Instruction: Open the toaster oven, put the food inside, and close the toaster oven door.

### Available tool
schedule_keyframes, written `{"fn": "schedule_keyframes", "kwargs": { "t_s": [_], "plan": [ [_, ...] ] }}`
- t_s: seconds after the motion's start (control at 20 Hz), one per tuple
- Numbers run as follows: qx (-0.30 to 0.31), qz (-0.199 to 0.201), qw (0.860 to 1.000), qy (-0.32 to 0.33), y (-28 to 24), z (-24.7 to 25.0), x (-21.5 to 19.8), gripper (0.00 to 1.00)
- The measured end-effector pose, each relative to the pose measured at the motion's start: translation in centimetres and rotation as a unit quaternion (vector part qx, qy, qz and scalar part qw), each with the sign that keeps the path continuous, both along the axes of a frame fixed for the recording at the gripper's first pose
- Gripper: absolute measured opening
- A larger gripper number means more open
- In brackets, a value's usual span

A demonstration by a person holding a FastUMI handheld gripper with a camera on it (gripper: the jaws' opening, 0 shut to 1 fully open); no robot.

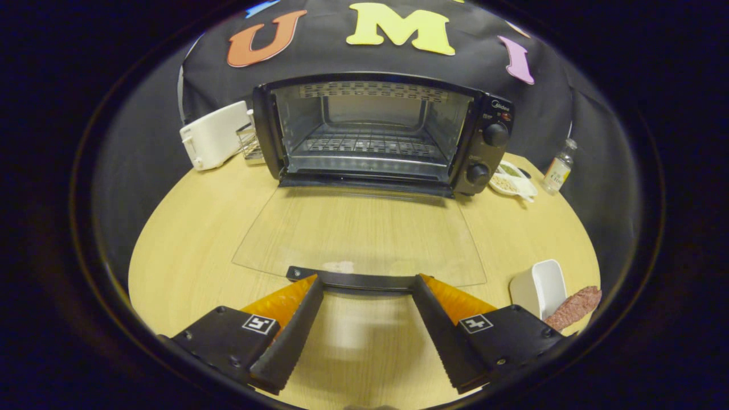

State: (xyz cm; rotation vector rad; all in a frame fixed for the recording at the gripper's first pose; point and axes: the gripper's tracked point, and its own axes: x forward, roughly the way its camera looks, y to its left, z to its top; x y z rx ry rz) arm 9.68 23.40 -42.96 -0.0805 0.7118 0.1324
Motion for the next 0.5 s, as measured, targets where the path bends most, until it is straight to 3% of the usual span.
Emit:
{"fn": "schedule_keyframes", "kwargs": {
  "t_s": [0.3,0.5],
  "plan": [
    [-0.015,0.01,0.997,-0.072,-4.3,5.6,1.4,1.0],
    [-0.023,-0.001,0.994,-0.107,-10.6,9.3,2.5,1.0]
  ]
}}
